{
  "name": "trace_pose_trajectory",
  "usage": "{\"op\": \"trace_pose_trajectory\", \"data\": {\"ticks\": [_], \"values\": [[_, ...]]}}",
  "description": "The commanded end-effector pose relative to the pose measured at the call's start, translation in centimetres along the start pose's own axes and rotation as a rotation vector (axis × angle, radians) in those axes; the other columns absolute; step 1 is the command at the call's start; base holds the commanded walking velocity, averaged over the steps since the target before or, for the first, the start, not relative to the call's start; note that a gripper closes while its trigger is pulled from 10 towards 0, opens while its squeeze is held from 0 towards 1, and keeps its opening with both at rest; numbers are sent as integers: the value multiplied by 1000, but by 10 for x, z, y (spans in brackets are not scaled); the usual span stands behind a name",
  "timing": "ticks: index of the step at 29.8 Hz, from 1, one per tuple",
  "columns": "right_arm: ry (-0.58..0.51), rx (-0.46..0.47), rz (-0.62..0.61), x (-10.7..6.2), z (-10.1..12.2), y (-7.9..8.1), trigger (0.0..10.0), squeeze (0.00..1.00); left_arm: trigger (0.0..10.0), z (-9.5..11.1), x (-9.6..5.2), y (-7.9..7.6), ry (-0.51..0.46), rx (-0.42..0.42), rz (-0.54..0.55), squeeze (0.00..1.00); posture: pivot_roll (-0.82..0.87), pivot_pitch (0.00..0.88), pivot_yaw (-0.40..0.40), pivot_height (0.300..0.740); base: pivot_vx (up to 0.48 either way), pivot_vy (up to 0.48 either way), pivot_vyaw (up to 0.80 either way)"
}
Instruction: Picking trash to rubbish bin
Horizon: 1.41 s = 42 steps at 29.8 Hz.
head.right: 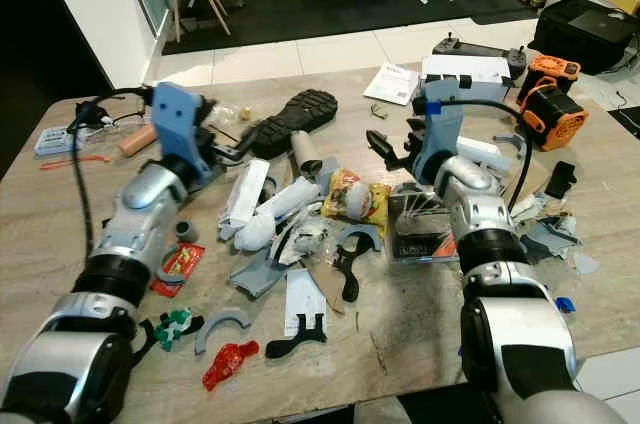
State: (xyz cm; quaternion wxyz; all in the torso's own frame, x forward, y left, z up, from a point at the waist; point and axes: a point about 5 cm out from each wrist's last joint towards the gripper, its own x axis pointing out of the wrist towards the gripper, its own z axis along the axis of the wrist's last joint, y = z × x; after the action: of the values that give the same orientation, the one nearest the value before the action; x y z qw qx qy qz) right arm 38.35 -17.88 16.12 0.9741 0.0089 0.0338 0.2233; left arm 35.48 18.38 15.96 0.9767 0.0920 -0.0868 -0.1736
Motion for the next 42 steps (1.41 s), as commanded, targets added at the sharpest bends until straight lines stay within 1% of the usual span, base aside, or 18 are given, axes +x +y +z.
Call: {"op": "trace_pose_trajectory", "data": {"ticks": [1,2,3,5,9,10,11,12,14,18,27,28,29,32,36,40,41,42], "values": [[-18,-12,22,4,6,4,10000,0,10000,1,-6,13,18,33,37,0,-35,0,39,740,0,0,0],[-27,-15,34,5,9,5,10000,0,10000,2,-12,18,21,42,56,0,-25,9,38,740,0,0,0],[-27,-15,34,5,9,5,10000,0,10000,2,-12,18,21,42,56,0,-25,9,38,740,0,0,0],[-44,-16,59,12,21,8,10000,0,10000,7,-29,33,29,73,94,0,-5,67,33,740,0,0,0],[-61,-16,82,15,28,10,10000,0,10000,14,-38,39,24,94,109,0,5,94,31,740,0,0,0],[-83,-12,108,18,36,13,10000,0,10000,21,-46,43,18,115,118,0,18,132,25,740,0,0,0],[-83,-12,108,18,36,13,10000,0,10000,21,-46,43,18,115,118,0,18,132,25,740,0,0,0],[-98,-3,135,22,45,16,10000,0,10000,30,-52,49,13,137,127,0,23,154,24,740,0,0,0],[-101,-1,142,23,47,17,10000,0,10000,33,-53,50,13,142,131,0,23,154,24,740,0,0,0],[-97,9,174,28,53,22,10000,0,10000,46,-62,52,13,170,131,0,39,202,23,740,0,0,0],[-25,29,200,37,53,32,10000,0,10000,73,-73,50,0,195,124,0,63,255,18,740,0,0,0],[-1,23,209,38,52,34,10000,0,10000,75,-74,50,-2,197,122,0,66,263,18,740,0,0,0],[47,-16,236,42,52,40,10000,0,10000,79,-75,49,-2,198,107,0,64,271,19,740,0,0,0],[91,-42,261,43,52,43,10000,0,10000,82,-76,47,-1,196,91,0,62,275,19,740,0,0,0],[175,-82,223,45,57,40,10000,0,10000,77,-78,38,29,184,14,0,50,279,20,740,0,0,0],[187,-57,191,44,63,34,10000,0,10000,77,-82,23,33,151,-99,0,36,282,15,740,0,0,0],[193,-14,187,44,62,34,10000,0,10000,76,-84,18,41,136,-151,0,34,282,14,740,0,0,0],[193,-14,187,44,62,34,10000,0,10000,76,-84,18,41,136,-151,0,34,282,14,740,0,0,0]]}}
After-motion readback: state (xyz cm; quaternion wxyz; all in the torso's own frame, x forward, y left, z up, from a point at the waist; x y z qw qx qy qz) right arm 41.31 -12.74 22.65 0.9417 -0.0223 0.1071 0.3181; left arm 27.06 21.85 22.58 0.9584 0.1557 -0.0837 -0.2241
